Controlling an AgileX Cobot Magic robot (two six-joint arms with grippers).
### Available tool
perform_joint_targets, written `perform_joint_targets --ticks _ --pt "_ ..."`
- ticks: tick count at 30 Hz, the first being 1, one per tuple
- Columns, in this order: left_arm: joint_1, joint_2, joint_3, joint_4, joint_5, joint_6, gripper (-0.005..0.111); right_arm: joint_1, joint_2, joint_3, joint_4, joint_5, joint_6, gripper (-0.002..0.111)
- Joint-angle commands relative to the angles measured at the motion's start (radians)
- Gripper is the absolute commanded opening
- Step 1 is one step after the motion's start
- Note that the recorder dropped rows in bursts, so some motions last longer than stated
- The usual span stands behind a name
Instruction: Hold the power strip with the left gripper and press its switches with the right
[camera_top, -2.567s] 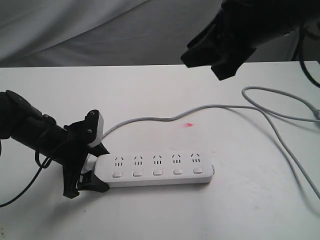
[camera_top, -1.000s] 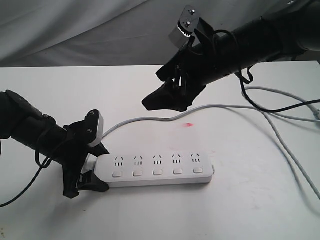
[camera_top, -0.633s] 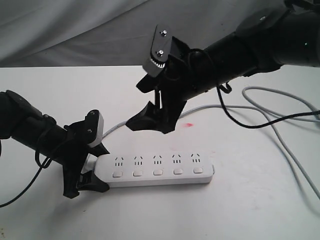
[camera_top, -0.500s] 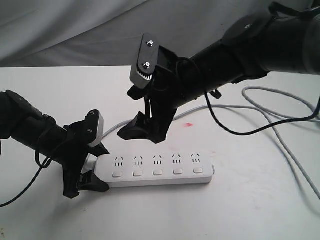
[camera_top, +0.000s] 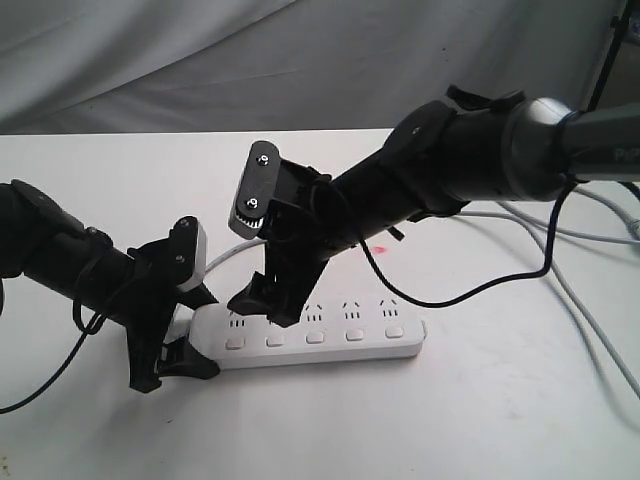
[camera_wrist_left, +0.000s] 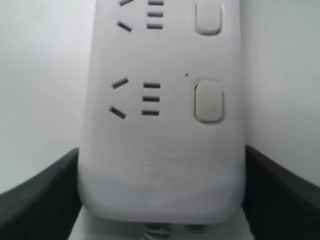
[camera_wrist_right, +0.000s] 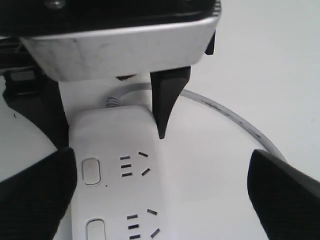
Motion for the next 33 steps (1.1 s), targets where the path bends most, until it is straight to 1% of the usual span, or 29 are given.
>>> perform_joint_targets --ticks 1,5,12,33 --pt "-0.007 0.001 -0.005 0.003 -0.055 0.003 0.000 0.004 -0.003 0.004 0.025 0.001 -0.013 0.085" --pt "-0.007 0.001 -0.005 0.003 -0.055 0.003 0.000 0.025 -0.003 0.002 0.041 -0.008 -0.020 0.085" --pt "-0.007 0.001 -0.005 0.003 -0.055 0.003 0.000 0.062 0.029 0.002 0.031 -0.086 -0.020 0.085" --pt "-0.007 0.001 -0.005 0.003 -0.055 0.003 0.000 0.063 0.063 -0.008 0.033 -0.131 -0.041 0.085"
